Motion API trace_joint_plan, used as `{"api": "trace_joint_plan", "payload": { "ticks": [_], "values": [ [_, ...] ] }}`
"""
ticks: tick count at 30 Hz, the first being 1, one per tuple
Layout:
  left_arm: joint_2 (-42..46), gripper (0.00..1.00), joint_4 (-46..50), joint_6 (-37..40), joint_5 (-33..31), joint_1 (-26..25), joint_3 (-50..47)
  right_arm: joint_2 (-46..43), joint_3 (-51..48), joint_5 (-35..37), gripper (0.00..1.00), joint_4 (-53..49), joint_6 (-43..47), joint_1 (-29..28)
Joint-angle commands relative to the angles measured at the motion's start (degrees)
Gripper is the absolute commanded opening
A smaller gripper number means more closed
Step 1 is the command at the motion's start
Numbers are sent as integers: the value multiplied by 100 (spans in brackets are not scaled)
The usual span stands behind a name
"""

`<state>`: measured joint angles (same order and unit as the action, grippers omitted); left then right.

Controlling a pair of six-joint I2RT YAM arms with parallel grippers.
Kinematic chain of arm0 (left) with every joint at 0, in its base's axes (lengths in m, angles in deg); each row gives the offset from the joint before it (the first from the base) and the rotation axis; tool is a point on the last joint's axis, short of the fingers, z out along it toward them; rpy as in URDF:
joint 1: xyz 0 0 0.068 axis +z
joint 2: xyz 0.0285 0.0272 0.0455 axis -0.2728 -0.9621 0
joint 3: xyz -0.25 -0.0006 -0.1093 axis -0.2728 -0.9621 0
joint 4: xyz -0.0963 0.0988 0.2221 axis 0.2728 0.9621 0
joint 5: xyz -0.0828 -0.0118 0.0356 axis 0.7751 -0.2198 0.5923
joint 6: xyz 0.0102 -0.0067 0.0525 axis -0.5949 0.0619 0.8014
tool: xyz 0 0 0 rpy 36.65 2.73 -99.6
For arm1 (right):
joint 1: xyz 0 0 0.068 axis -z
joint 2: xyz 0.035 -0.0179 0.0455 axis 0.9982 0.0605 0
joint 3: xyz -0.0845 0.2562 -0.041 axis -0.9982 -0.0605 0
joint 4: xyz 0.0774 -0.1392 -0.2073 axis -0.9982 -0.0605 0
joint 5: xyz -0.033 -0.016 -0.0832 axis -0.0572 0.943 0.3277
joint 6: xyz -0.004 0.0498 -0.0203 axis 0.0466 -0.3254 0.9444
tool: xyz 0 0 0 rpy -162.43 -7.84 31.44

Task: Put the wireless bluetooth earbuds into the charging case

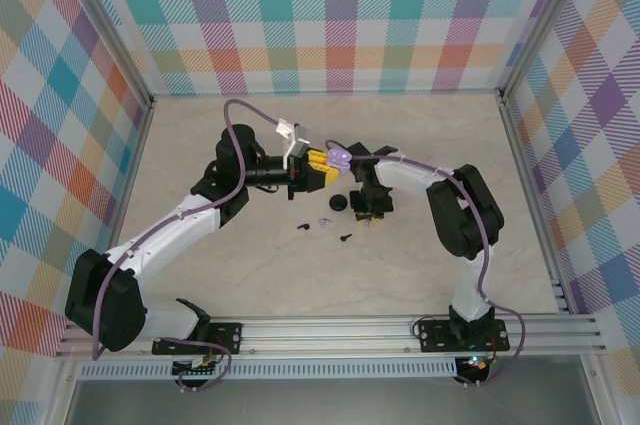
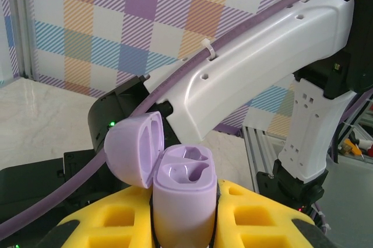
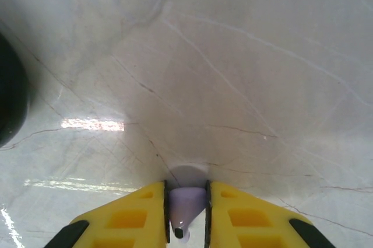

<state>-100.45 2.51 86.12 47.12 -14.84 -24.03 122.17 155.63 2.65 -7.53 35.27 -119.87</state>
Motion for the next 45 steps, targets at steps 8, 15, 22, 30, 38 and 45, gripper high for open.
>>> {"api": "trace_joint_plan", "payload": {
  "ticks": [8,15,22,30,38,45],
  "values": [
    [103,11,-262,-146,-138,-18,-19,-677,-648,-331,20,648,-109,435],
    [65,12,-238,-190,-387,-15,-11,-1134,-991,-474,20,1036,-135,618],
    [-92,12,-440,-376,-692,35,-7,-1644,-1197,-608,19,1330,-97,715],
    [-288,12,-473,-487,-1244,62,-102,-2217,-1292,-917,19,1461,-91,759],
    [-514,13,-451,-592,-1845,88,-222,-2769,-1278,-1200,19,1518,-48,755],
    [-652,13,-771,-689,-1846,88,-493,-3333,-1219,-1495,19,1717,36,759]
  ]
}}
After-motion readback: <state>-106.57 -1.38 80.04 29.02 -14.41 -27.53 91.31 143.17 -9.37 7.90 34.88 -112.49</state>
